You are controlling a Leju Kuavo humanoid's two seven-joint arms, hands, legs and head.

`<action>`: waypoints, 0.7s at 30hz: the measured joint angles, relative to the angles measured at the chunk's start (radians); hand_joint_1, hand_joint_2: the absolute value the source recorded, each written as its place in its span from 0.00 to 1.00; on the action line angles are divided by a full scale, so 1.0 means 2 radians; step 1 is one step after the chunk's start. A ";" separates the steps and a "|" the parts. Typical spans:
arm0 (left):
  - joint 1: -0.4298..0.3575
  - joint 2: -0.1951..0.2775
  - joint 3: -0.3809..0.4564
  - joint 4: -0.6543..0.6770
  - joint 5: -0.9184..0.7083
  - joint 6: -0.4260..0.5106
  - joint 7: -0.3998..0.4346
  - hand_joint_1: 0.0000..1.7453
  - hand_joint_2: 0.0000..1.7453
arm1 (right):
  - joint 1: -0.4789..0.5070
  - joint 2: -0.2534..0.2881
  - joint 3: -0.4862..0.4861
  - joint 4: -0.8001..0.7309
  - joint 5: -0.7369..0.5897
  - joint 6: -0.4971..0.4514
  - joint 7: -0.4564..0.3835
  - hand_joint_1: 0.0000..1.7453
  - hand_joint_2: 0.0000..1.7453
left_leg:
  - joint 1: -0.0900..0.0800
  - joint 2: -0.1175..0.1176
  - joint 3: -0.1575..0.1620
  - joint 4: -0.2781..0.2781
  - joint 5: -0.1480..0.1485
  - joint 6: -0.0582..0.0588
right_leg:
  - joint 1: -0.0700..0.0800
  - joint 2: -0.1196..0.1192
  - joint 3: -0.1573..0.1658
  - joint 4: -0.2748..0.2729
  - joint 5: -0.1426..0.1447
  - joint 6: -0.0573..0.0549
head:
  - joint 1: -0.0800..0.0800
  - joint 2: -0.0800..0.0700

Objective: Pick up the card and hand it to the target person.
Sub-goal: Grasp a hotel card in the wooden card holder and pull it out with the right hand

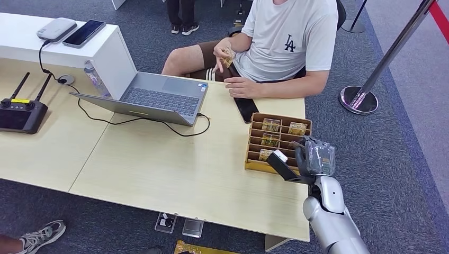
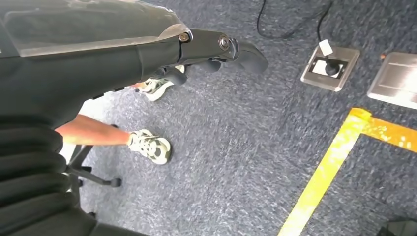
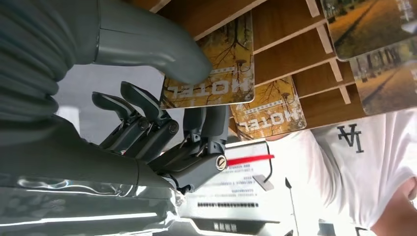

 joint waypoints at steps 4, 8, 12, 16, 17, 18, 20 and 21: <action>0.000 0.000 0.000 0.000 0.000 -0.008 0.000 0.00 1.00 | 0.010 0.006 -0.009 -0.025 -0.064 0.015 -0.053 1.00 1.00 | 0.000 0.000 0.000 0.000 0.000 0.000 | 0.000 0.000 0.000 0.000 0.000 0.000 | 0.000 0.000; 0.000 0.000 -0.001 0.000 -0.001 -0.015 0.000 0.00 1.00 | 0.024 0.013 -0.011 -0.074 -0.132 0.028 -0.096 1.00 1.00 | 0.000 0.000 0.000 0.000 0.000 0.000 | 0.000 0.000 0.000 0.000 0.000 0.000 | 0.000 0.000; 0.000 0.000 -0.003 0.000 -0.002 -0.018 0.000 0.00 1.00 | 0.040 0.019 -0.001 -0.151 -0.199 0.039 -0.124 1.00 1.00 | 0.000 0.000 0.000 0.000 0.000 0.000 | 0.000 0.000 -0.001 0.000 0.000 0.000 | 0.000 0.000; -0.001 0.000 -0.007 0.000 -0.005 -0.019 0.000 0.00 1.00 | 0.049 0.024 0.022 -0.210 -0.221 0.041 -0.136 1.00 1.00 | 0.000 0.000 -0.001 0.000 0.000 0.000 | 0.000 0.000 -0.001 0.000 0.000 0.000 | 0.000 0.000; -0.002 0.000 -0.007 0.000 -0.006 -0.020 0.000 0.00 1.00 | 0.050 0.027 0.029 -0.220 -0.224 0.043 -0.137 1.00 1.00 | 0.000 0.000 -0.001 0.000 0.000 0.000 | 0.000 0.000 -0.001 0.000 0.000 0.000 | 0.000 0.000; -0.003 0.000 -0.008 0.000 -0.006 -0.020 0.000 0.00 1.00 | 0.049 0.030 0.037 -0.229 -0.227 0.046 -0.138 1.00 1.00 | 0.000 0.000 -0.001 0.000 0.000 0.000 | 0.000 0.000 -0.001 0.000 0.000 0.000 | 0.000 0.000; -0.005 0.000 -0.008 0.000 -0.007 -0.021 0.000 0.00 1.00 | 0.043 0.039 0.055 -0.236 -0.231 0.052 -0.136 1.00 1.00 | 0.000 0.000 -0.001 0.000 0.000 0.000 | 0.000 0.000 -0.001 0.000 0.000 0.000 | 0.000 0.000; -0.006 0.000 -0.008 0.000 -0.008 -0.022 0.000 0.00 1.00 | 0.039 0.044 0.063 -0.236 -0.232 0.054 -0.134 1.00 1.00 | 0.000 0.000 -0.001 0.000 0.000 0.000 | 0.000 0.000 -0.001 0.001 0.000 0.000 | 0.000 0.000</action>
